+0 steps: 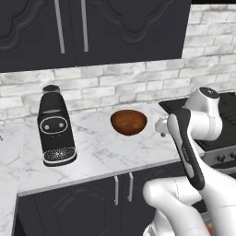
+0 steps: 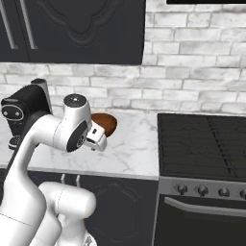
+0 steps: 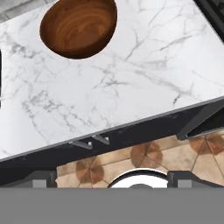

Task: Pick the cup and bowl from the counter and place them on the counter next to the sink.

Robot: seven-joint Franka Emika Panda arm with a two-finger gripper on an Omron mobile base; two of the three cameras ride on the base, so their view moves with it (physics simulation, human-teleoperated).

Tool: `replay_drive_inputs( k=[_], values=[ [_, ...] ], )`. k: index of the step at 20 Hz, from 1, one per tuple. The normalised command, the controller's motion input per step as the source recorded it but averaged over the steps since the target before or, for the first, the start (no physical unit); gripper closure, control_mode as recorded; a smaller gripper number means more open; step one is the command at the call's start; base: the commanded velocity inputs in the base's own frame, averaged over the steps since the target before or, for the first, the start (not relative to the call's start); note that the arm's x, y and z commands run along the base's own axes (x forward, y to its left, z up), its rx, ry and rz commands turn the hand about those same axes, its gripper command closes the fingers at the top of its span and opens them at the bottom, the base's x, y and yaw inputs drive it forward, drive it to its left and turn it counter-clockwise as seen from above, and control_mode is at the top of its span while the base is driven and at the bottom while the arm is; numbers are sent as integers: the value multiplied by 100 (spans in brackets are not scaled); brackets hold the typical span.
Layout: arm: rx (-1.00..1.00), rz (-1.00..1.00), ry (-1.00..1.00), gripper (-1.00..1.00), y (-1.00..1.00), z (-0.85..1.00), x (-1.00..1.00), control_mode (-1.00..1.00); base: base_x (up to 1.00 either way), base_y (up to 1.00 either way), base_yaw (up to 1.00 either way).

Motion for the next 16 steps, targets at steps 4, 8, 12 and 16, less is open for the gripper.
replay_drive_inputs(
  k=[4,8,12,16],
  values=[
    [0,0,0,-100,0,0,68,-100,0,0,0],
    [0,-5,0,-100,9,-1,98,-100,0,0,0],
    [0,-9,0,-100,1,-5,98,-100,0,0,0],
    [0,-6,0,-100,0,-2,93,-100,0,0,0]
  ],
)
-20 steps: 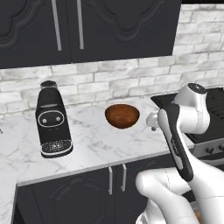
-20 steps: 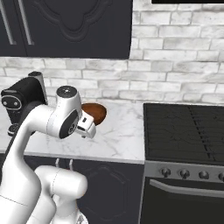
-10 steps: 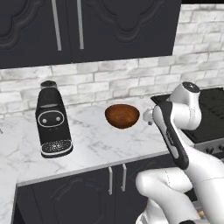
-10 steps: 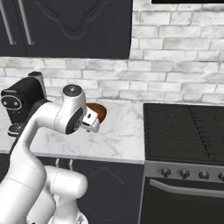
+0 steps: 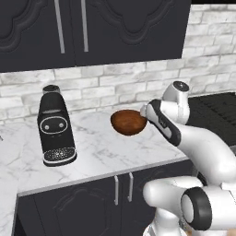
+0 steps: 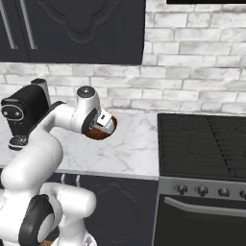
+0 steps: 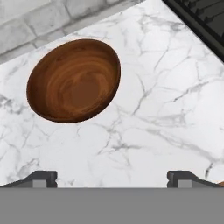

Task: Pick the cup and bowl from the counter and place them on the counter next to the sink.

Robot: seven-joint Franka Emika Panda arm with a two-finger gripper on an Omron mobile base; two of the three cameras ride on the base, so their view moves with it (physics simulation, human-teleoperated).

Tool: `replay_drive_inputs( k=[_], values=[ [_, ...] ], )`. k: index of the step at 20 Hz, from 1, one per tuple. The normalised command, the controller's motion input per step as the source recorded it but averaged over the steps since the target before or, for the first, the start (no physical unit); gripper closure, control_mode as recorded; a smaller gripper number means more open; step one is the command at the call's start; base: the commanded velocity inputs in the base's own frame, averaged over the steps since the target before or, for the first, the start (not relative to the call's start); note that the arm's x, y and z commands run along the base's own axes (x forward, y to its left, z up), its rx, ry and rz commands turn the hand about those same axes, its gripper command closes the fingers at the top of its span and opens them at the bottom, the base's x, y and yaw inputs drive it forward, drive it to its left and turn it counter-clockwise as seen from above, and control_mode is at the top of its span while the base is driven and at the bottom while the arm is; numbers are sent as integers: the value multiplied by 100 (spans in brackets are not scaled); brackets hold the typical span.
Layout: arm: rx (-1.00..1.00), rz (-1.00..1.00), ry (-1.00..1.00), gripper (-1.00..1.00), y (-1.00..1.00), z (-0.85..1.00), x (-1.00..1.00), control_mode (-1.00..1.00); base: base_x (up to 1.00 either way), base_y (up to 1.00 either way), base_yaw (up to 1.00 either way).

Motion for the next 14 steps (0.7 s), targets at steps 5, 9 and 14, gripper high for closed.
replay_drive_inputs(
  k=[5,9,14],
  values=[
    [0,-3,1,-100,0,-9,94,-100,0,0,0],
    [0,0,3,-100,0,-27,57,-100,0,0,0],
    [0,0,3,-100,-9,-24,33,-100,0,0,0]
  ],
)
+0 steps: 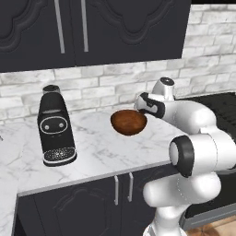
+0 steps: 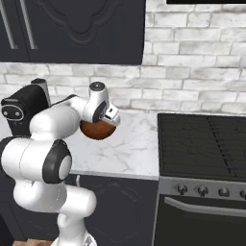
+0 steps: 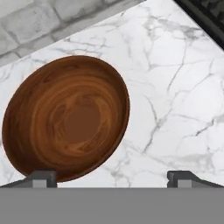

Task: Pick the cup and bowl from the counter and place them on the counter next to the sink.

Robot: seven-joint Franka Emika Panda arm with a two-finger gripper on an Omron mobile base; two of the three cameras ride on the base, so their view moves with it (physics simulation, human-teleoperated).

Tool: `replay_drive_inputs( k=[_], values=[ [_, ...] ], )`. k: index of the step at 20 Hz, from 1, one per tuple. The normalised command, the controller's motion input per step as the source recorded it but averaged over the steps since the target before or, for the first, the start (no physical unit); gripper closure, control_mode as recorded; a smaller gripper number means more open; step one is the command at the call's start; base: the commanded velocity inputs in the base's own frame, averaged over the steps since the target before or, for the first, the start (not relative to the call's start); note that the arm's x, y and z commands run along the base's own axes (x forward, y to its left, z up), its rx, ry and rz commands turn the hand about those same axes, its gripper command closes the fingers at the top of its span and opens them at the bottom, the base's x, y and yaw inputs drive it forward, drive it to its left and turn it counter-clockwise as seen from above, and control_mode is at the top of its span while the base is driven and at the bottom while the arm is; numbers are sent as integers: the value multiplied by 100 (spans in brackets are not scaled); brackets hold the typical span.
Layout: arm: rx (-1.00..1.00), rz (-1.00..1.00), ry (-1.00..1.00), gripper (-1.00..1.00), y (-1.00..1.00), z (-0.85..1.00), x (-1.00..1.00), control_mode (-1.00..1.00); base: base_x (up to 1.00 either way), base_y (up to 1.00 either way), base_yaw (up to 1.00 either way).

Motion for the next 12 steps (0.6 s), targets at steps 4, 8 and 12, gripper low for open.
replay_drive_inputs(
  k=[4,8,12],
  values=[
    [1,0,0,-100,-12,-31,54,-100,0,0,0],
    [4,0,0,-100,-1,-17,24,-100,0,0,0],
    [4,0,0,-100,0,-33,19,-100,0,0,0]
  ],
)
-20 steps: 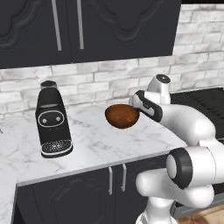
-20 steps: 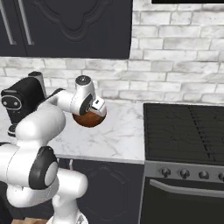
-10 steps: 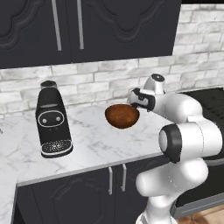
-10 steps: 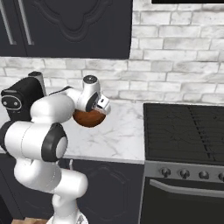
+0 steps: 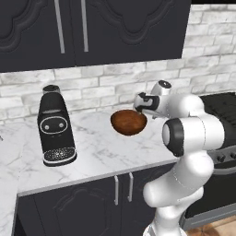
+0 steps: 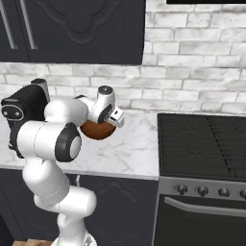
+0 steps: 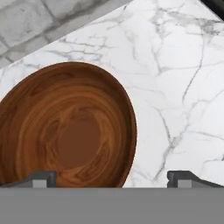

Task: Pick the cup and bowl from the counter and place them on the counter next to the sink.

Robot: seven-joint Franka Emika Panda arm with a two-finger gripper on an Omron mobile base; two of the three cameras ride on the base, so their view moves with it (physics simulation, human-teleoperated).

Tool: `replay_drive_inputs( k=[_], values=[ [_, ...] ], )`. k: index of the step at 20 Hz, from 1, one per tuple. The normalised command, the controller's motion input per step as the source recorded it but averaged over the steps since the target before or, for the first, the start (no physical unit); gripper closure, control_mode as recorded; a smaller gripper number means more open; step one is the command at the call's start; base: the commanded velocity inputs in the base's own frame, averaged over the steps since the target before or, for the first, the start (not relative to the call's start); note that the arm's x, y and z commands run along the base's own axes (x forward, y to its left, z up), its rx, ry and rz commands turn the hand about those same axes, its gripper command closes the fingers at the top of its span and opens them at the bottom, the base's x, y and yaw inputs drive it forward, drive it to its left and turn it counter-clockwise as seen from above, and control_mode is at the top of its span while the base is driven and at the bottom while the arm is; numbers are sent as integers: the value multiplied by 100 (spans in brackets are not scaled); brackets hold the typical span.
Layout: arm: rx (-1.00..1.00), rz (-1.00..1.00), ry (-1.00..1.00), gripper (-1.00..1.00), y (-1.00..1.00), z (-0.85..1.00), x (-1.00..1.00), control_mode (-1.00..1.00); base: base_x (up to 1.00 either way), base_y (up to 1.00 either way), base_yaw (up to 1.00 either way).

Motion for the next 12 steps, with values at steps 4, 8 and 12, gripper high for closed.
replay_drive_inputs(
  k=[4,8,12],
  values=[
    [1,0,1,-100,0,-36,6,-100,0,0,0],
    [0,0,3,-100,-6,-21,0,-100,0,0,0],
    [0,0,1,-100,-15,-13,0,-100,0,0,0]
  ],
)
